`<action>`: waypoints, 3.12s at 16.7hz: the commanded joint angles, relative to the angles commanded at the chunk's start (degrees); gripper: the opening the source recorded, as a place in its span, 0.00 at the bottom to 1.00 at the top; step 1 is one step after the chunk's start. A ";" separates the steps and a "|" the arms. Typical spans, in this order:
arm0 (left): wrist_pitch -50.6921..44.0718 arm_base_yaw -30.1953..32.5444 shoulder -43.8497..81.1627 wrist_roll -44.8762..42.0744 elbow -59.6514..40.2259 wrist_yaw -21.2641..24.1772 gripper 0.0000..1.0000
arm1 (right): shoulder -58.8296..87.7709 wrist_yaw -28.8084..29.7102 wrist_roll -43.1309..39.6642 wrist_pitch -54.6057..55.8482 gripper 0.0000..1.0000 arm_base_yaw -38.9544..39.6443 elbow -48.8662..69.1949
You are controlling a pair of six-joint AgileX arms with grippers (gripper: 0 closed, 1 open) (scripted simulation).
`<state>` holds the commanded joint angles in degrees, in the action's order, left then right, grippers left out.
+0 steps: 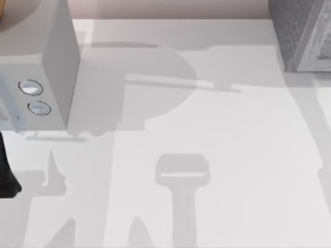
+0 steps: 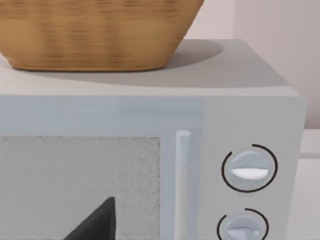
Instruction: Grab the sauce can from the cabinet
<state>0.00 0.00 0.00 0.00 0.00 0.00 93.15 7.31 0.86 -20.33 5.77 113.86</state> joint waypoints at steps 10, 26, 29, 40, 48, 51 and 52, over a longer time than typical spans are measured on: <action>0.00 0.00 0.00 0.00 0.00 0.00 1.00 | 1.40 -0.25 0.00 0.07 0.62 -0.28 1.40; 0.00 0.00 0.00 0.00 0.00 0.00 1.00 | 1.40 -0.25 0.00 0.07 0.00 -0.28 1.40; 0.00 0.00 0.00 0.00 0.00 0.00 1.00 | 0.67 0.04 0.09 -0.64 0.00 -0.02 1.43; 0.00 0.00 0.00 0.00 0.00 0.00 1.00 | -19.23 6.69 -0.02 -22.20 0.00 6.93 2.51; 0.00 0.00 0.00 0.00 0.00 0.00 1.00 | -21.33 7.01 0.10 -23.34 0.00 7.26 2.18; 0.00 0.00 0.00 0.00 0.00 0.00 1.00 | -25.13 6.42 0.07 -20.92 0.00 6.47 -3.23; 0.00 0.00 0.00 0.00 0.00 0.00 1.00 | -27.09 6.08 0.06 -19.71 0.00 6.09 -6.25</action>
<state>0.00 0.00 0.00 0.00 0.00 0.00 66.06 13.39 0.92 -40.04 11.86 107.60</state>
